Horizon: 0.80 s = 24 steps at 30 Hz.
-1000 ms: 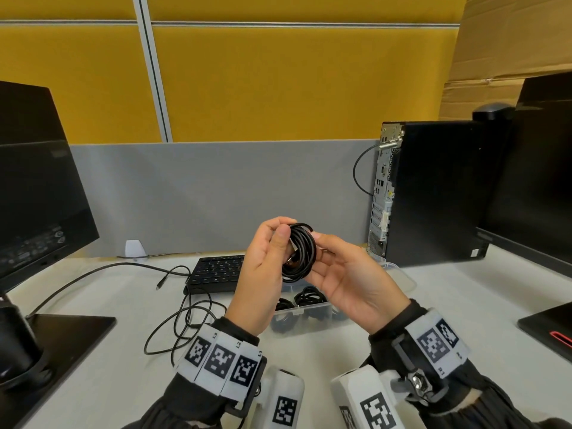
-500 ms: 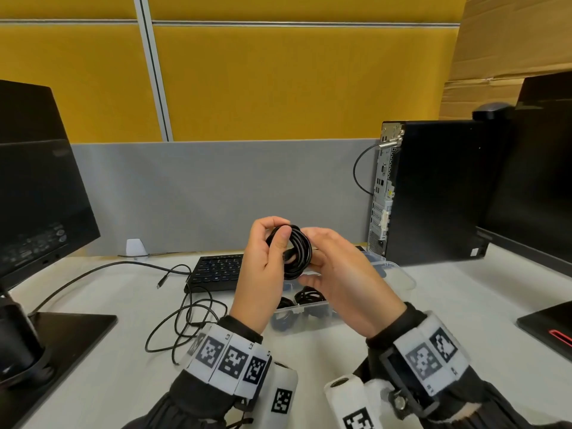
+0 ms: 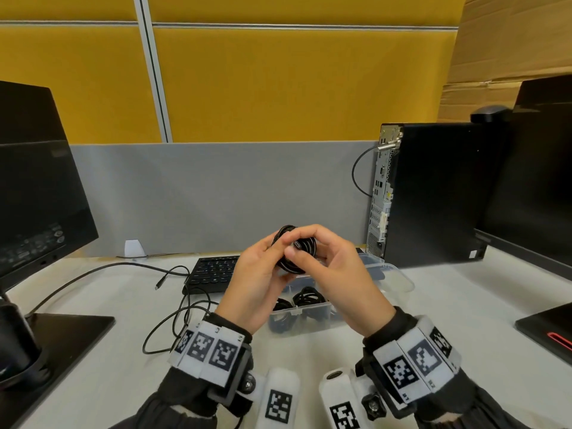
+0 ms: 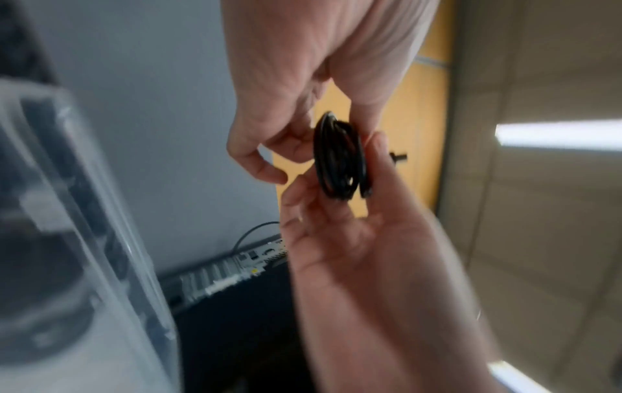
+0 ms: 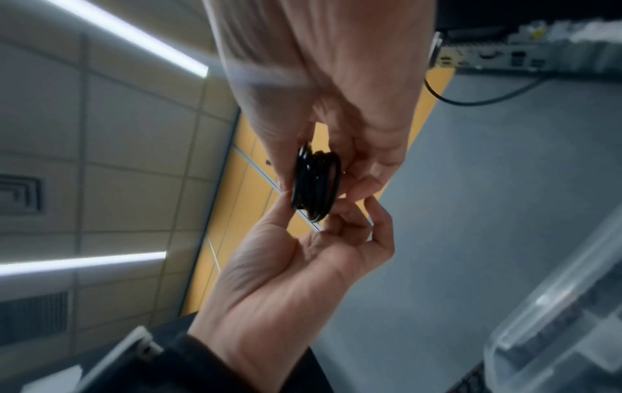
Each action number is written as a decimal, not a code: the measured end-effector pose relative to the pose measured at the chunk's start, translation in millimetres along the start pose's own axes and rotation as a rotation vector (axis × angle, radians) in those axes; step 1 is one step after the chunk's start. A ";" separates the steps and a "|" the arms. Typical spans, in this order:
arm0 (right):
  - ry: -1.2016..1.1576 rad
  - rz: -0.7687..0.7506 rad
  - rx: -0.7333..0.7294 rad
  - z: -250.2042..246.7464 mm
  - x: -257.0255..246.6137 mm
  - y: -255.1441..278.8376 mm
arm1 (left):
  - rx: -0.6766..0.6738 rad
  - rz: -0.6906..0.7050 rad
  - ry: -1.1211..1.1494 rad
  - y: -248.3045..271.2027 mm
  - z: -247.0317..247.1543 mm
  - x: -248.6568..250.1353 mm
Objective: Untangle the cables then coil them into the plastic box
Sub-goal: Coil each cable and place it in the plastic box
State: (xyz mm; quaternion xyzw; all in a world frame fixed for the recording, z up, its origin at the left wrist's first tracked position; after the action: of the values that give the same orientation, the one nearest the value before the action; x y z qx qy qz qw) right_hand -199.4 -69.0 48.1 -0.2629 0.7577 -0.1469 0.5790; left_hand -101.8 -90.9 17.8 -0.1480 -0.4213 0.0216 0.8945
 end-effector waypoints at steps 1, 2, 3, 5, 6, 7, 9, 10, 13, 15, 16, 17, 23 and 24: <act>0.027 -0.012 0.020 -1.6 -1.2 -0.1 | -0.022 -0.046 0.026 1.0 1.5 -2.2; 0.058 -0.022 0.038 -3.1 -2.5 -0.3 | -0.040 -0.078 0.042 1.6 2.5 -3.5; 0.086 -0.033 0.053 -4.7 -3.5 -0.4 | -0.056 -0.097 0.053 1.8 3.0 -4.3; 0.138 -0.056 0.082 -8.1 -4.7 -1.1 | -0.077 -0.103 0.071 1.9 3.6 -4.5; 0.162 -0.069 0.096 -10.2 -5.4 -1.4 | -0.085 -0.098 0.081 2.7 4.8 -4.0; 0.180 -0.083 0.111 -12.8 -5.9 -1.9 | -0.087 -0.092 0.087 3.2 5.4 -4.2; 0.211 -0.119 0.159 -19.8 -8.2 -2.5 | -0.095 -0.081 0.075 5.5 7.8 -5.4; 0.246 -0.150 0.202 -24.1 -11.1 -2.0 | -0.095 -0.068 0.057 6.6 9.3 -5.1; 0.551 -0.368 0.382 -30.8 -31.3 6.4 | -0.073 -0.007 -0.013 6.7 13.4 -1.6; 0.776 -0.503 0.463 -27.1 -40.9 13.2 | -0.060 0.048 -0.054 7.2 16.1 2.1; 0.838 -0.537 0.490 -26.6 -42.5 15.2 | -0.058 0.069 -0.056 7.6 17.2 3.4; 0.874 -0.555 0.508 -26.7 -43.4 16.2 | -0.056 0.086 -0.044 8.1 17.8 4.7; 1.186 -0.598 0.512 -12.6 -55.0 17.8 | -0.095 0.128 0.111 8.1 20.5 11.3; 1.264 -0.588 0.498 -9.2 -56.6 17.7 | -0.102 0.140 0.086 8.5 21.0 11.7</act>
State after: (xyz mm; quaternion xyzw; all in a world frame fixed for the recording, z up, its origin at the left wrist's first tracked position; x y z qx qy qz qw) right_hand -201.3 -23.1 86.8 -0.1812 0.7890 -0.5869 0.0113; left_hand -109.5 -75.6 36.8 -0.2235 -0.3715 0.0564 0.8994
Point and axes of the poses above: each hand's wrist, its own y-axis away from the middle knuckle, its own z-axis out of the palm, x = y × z, the point moved 8 cm from there along -y, towards the middle knuckle, and after that the axes turned 15 degrees about y, right-handed, at the moved point
